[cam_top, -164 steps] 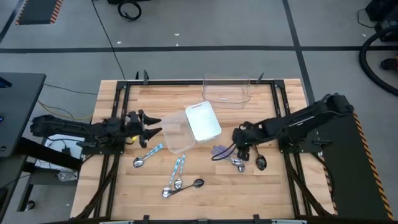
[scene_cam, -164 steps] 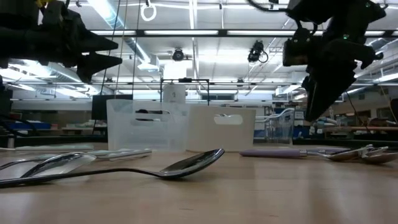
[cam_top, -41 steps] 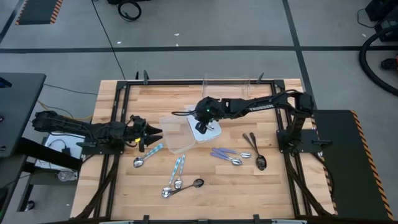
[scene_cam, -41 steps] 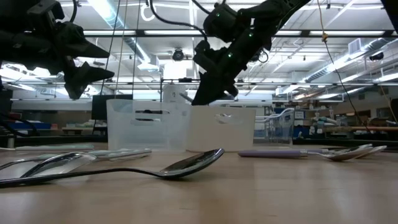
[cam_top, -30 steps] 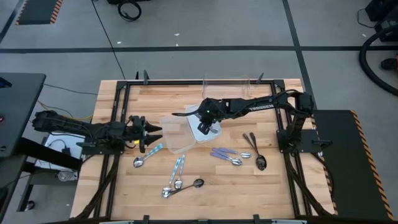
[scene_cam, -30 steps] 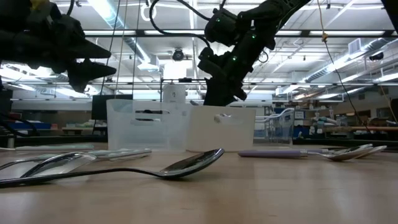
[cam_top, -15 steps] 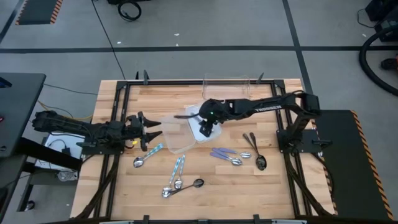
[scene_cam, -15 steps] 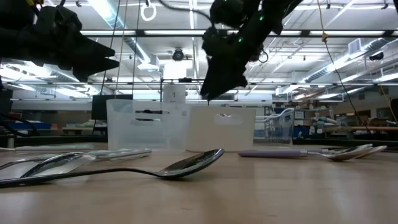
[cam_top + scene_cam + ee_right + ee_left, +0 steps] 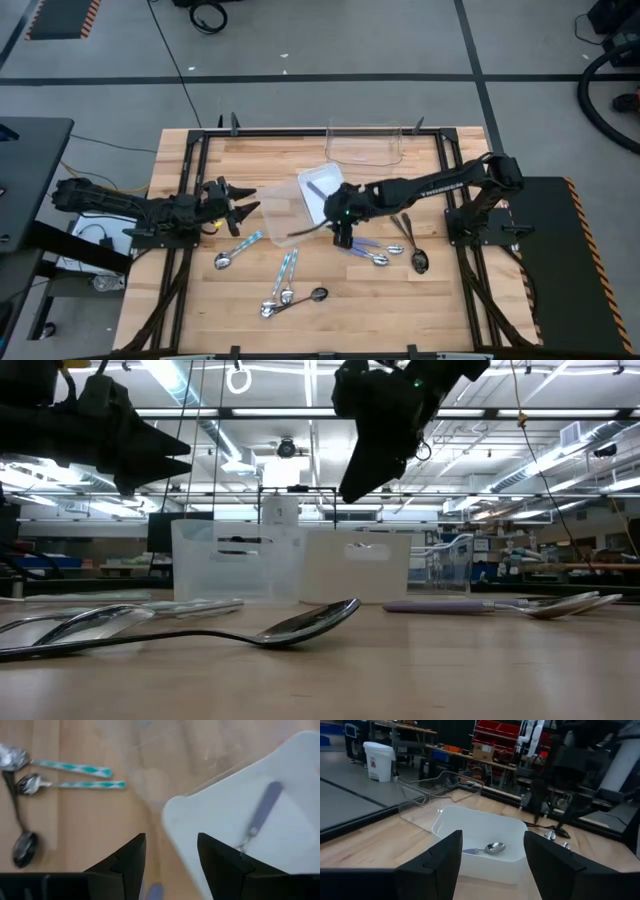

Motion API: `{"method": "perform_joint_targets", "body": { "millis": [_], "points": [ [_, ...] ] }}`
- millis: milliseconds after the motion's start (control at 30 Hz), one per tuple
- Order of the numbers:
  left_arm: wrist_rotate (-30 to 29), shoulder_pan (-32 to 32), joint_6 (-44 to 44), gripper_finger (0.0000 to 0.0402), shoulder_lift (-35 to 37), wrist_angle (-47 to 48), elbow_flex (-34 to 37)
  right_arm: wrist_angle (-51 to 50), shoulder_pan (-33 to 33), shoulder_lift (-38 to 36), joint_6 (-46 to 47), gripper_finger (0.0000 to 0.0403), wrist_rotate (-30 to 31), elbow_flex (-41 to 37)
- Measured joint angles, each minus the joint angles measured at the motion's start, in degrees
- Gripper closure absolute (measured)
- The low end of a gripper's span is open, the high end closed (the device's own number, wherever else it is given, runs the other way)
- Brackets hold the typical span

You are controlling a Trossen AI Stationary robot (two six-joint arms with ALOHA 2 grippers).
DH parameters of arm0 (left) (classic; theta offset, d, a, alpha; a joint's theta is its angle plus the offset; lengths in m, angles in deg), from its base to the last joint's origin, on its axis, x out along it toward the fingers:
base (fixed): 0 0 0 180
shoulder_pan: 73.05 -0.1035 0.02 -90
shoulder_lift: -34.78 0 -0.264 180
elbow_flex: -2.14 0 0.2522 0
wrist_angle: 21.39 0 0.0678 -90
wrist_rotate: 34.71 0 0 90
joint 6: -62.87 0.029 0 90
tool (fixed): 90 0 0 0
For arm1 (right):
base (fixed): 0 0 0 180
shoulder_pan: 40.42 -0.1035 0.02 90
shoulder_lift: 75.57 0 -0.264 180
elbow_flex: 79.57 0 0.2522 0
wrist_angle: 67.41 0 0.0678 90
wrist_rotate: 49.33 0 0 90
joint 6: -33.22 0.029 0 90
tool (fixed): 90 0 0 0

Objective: Sort silverware by color (type)
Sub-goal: Put the purple spoon into the white bin

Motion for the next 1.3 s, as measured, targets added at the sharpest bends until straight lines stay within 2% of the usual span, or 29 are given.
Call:
{"method": "perform_joint_targets", "body": {
  "millis": [100,333,500,733,900,1067,1233,1300],
  "points": [
    [-0.90,0.00,0.80,0.0182,0.00,-0.55,0.00,-1.07,-1.77,-0.08,2.09,0.0215,0.01,-0.15],
    [-6.99,-0.48,8.20,0.0182,0.00,-5.68,0.00,-3.67,-4.85,-0.10,5.99,0.0215,1.68,-3.85],
    [-7.23,-3.68,10.48,0.0182,0.00,-8.94,0.00,-4.08,-6.13,-0.12,8.35,0.0215,1.91,-7.38],
    [-7.23,-8.18,9.22,0.0182,0.00,-8.95,0.00,-4.41,-7.91,-0.12,13.09,0.0222,2.53,-11.52],
    [-7.21,-10.88,9.16,0.0182,0.00,-8.93,0.00,-8.86,-9.96,-0.12,16.29,0.0233,2.82,-11.82],
    [-6.75,-12.02,9.02,0.0182,0.00,-8.91,0.00,-13.76,-11.16,-0.12,18.87,0.0236,6.04,-11.97],
    [-6.45,-12.02,9.06,0.0182,0.00,-8.87,0.00,-13.42,-10.09,-0.12,18.72,0.0236,3.11,-15.26],
    [-4.57,-12.03,9.06,0.0182,0.00,-8.69,0.00,-12.27,-9.30,-0.12,18.68,0.0238,2.18,-16.90]
  ]
}}
